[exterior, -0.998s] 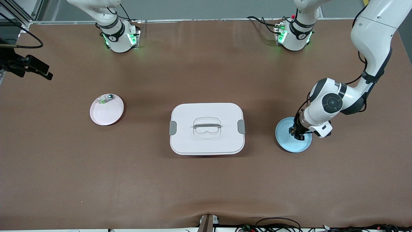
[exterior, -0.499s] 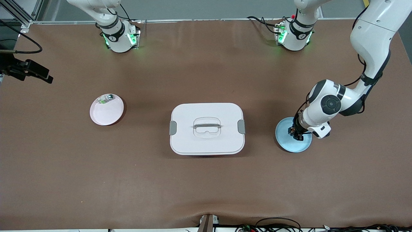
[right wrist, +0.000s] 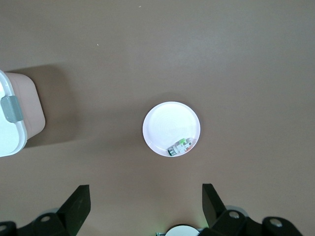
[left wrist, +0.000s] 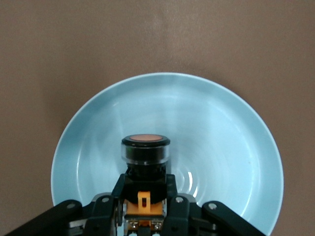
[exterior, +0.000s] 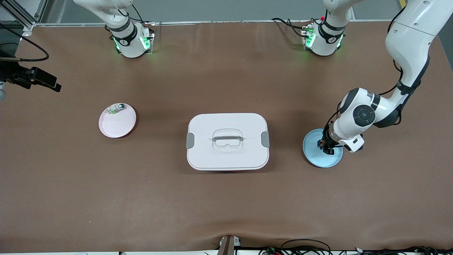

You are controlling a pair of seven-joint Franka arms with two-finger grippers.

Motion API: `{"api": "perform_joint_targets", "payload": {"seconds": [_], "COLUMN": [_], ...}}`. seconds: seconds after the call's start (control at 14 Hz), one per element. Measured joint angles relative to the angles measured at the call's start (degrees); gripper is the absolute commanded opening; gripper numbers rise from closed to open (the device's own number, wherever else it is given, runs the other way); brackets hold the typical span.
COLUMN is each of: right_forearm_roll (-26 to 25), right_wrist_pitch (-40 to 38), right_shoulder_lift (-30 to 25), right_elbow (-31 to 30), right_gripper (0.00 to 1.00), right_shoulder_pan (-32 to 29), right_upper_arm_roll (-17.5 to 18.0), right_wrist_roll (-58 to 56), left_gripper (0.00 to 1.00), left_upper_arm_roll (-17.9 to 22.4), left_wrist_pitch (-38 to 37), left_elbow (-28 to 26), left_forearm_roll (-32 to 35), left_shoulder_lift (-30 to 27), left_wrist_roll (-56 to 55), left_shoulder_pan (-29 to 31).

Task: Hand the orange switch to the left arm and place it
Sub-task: 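Lower the switch onto the light-blue plate with the left gripper, then open the left gripper and lift it off the switch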

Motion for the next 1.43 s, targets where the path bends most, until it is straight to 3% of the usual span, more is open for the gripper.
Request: {"api": "perform_joint_targets", "payload": {"seconds": [0.21,0.36,0.57,0.78,0.86,1.43], "right_forearm_roll": [0.0,0.0,0.0,0.0,-0.05,-0.15], "right_wrist_pitch": [-0.09,-0.16,-0.02,0.32,0.37,0.98], "right_shoulder_lift": [0.0,0.0,0.0,0.06,0.08,0.18], "right_elbow": [0.11,0.15,0.23,0.24,0.26,0.35], "right_gripper": [1.0,1.0,1.0,1.0,1.0,1.0], "right_shoulder_pan": [-0.07,-0.45,-1.04,-1.32,-1.32,-1.29], "right_upper_arm_roll": [-0.21,-0.36,-0.65,-0.67,-0.65,-0.36], "right_wrist_roll": [0.02,0.05,0.06,0.06,0.06,-0.04], "left_gripper": [0.08,0.22,0.63,0.95,1.0,1.0], "left_upper_arm_roll": [0.18,0.18,0.18,0.18,0.18,0.18], "left_wrist_pitch": [0.02,0.1,0.11,0.13,0.13,0.15], "left_elbow": [0.05,0.25,0.62,1.1,1.29,4.13], "left_forearm_roll": [0.1,0.11,0.14,0.17,0.18,0.56], "left_shoulder_lift": [0.08,0.08,0.11,0.16,0.16,0.14], "left_wrist_roll": [0.0,0.0,0.0,0.0,0.0,-0.55], "left_shoulder_pan": [-0.01,-0.04,-0.04,-0.08,-0.1,0.08]}}
